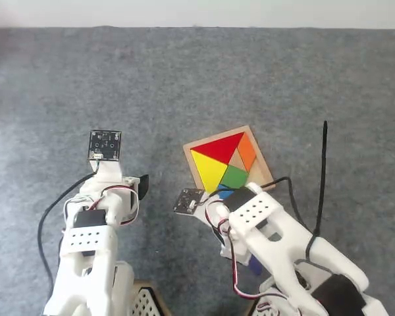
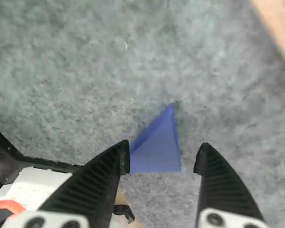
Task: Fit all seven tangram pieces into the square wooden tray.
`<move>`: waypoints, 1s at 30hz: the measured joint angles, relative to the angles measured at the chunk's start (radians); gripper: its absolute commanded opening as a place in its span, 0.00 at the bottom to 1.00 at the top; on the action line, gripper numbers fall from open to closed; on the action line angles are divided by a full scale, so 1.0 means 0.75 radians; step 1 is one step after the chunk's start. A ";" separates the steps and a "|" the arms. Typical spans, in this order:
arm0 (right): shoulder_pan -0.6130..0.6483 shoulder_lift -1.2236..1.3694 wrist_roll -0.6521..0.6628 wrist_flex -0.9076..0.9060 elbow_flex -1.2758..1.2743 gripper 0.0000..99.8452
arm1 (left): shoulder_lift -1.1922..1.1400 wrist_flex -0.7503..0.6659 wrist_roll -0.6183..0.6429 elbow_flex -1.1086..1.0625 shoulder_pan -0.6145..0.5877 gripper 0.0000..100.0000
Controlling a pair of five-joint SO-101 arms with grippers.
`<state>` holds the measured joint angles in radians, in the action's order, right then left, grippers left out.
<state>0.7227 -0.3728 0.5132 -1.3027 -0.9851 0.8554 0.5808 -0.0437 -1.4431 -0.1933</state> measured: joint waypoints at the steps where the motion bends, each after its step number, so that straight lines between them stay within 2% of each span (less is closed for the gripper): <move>1: 0.002 0.025 0.010 0.010 0.000 0.22 | 0.000 0.000 0.000 0.000 0.000 0.27; 8: -0.033 0.254 0.025 0.016 0.074 0.22 | 0.000 0.000 0.000 0.000 0.000 0.27; 15: -0.270 0.340 0.155 0.141 0.094 0.22 | 0.000 0.000 0.000 0.000 0.000 0.27; 23: -0.458 0.348 0.313 0.178 0.104 0.22 | 0.000 0.000 0.000 0.000 0.000 0.27; 30: -0.771 0.381 0.452 0.174 0.270 0.22 | 0.000 0.000 0.000 0.000 0.000 0.27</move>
<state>0.1442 -0.0875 0.8523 -1.1722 -0.7825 0.8554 0.5808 -0.0437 -1.4431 -0.1933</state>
